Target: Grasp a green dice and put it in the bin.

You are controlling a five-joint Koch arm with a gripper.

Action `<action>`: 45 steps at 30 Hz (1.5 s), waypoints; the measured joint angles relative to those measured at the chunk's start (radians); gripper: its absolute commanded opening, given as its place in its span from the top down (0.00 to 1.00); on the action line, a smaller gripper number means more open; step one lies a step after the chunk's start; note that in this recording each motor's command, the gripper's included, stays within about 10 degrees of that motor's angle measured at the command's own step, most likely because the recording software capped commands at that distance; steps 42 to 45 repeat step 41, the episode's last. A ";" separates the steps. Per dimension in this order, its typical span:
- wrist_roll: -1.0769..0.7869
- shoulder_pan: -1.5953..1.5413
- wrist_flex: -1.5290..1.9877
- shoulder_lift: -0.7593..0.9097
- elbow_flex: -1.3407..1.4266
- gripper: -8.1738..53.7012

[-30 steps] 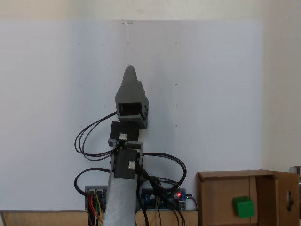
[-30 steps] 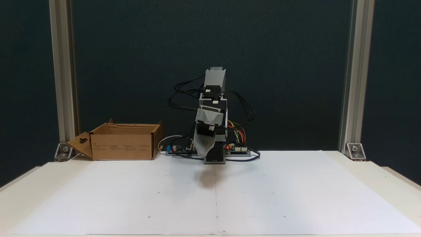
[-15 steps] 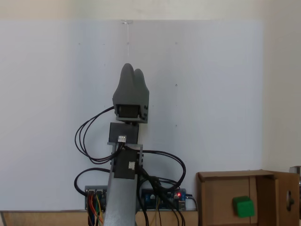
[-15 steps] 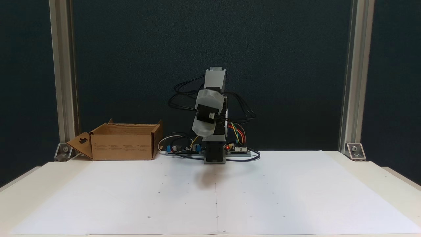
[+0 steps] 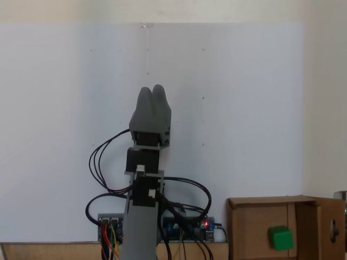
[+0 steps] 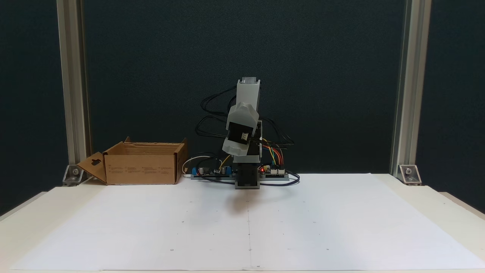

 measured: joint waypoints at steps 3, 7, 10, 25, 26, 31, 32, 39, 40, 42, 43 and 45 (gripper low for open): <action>0.000 0.000 -0.086 0.000 0.017 0.14; 0.000 -0.002 -0.164 0.000 0.018 0.14; 0.000 -0.002 -0.250 0.000 0.018 0.14; 0.000 0.002 -0.588 0.000 0.155 0.14; 0.000 0.002 -0.598 0.000 0.156 0.14; 0.000 0.000 -0.601 0.000 0.156 0.14; 0.000 0.000 -0.601 0.000 0.156 0.14; 0.000 0.000 -0.601 0.000 0.160 0.14; 0.000 0.000 -0.601 0.000 0.160 0.14; 0.000 0.000 -0.601 0.000 0.160 0.14; 0.000 0.000 -0.601 0.000 0.160 0.14; 0.000 0.000 -0.601 0.000 0.160 0.14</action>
